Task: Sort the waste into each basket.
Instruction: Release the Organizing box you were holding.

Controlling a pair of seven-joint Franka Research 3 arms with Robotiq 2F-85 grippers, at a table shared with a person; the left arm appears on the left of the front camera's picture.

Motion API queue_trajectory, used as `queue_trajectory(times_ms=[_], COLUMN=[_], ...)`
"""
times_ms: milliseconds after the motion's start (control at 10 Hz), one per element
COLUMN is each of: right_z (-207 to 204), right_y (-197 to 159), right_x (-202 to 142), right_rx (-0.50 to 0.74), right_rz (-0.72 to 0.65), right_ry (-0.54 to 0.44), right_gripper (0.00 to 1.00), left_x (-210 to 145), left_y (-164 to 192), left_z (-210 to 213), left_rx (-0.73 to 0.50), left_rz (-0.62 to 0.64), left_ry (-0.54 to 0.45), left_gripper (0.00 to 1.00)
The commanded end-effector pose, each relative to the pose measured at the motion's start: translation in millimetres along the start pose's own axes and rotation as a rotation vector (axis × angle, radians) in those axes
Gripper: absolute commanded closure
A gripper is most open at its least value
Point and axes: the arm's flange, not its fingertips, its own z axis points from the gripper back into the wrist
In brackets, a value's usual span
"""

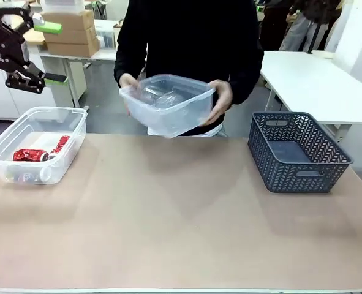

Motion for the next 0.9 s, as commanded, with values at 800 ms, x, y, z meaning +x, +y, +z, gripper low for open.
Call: queue_trajectory(times_ms=[800], right_z=[6.4], right_y=[-0.9], right_x=[6.6], right_rx=[0.027], right_rz=[0.013], right_ry=[0.006], right_gripper=[0.00], left_x=[2.1], left_y=[1.5], left_z=[7.8], left_rx=[-0.010], left_rz=[0.003], left_ry=[0.001], left_gripper=[0.00])
